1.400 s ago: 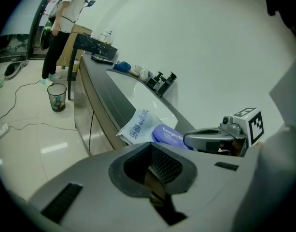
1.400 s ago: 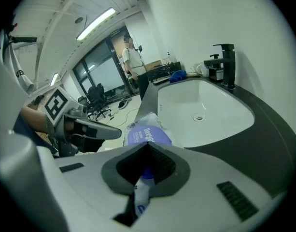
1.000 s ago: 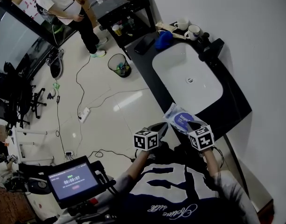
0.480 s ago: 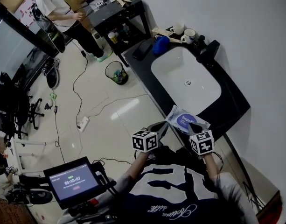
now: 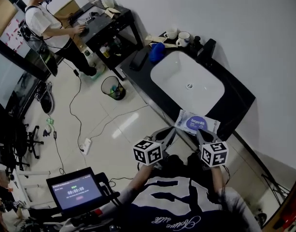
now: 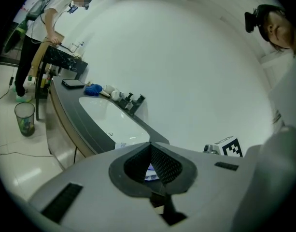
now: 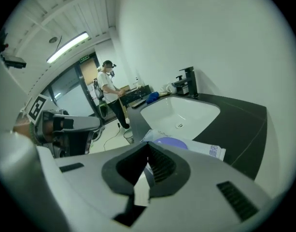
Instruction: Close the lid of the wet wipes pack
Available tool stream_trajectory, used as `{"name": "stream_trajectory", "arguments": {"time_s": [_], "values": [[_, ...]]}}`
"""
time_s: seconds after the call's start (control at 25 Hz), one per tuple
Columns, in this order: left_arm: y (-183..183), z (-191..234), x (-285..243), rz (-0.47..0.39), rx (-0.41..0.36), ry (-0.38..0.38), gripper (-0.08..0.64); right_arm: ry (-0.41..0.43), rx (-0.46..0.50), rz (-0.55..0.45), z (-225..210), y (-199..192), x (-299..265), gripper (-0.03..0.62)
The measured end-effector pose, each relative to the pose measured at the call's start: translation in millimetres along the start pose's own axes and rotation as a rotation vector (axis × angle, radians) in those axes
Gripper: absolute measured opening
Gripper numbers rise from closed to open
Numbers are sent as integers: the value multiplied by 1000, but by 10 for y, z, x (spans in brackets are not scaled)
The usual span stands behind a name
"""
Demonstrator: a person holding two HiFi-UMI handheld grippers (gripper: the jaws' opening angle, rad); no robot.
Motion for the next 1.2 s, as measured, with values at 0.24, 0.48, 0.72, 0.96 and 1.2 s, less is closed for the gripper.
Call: {"name": "stream_trajectory", "arguments": {"time_s": [0.24,0.48,0.72,0.96,1.2], "values": [[-167,-170,109,65,-1,-117,0,-102,-103,-60,183,-233,411,-2],[-405,-432,90,124,-7,-214,0,-182,-170,-104,212,-441,807,-2],[-554,-690,181,157,-27,-257,0,-214,-206,-130,288,-574,1115,-2],[-929,-1232,554,145,-52,-284,0,-221,-206,-175,471,-910,1786,-2],[-967,-1327,677,136,-47,-260,0,-185,-206,-179,538,-903,1889,-2]]}}
Point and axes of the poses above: the fingertips, and each gripper's own axes: x backward along the fingers, z to its left, y out of its top, the point moved 5 cm from there along x, backward along the fingers, and after that the axes turned 6 degrees about -z, right-handed, at the moved point
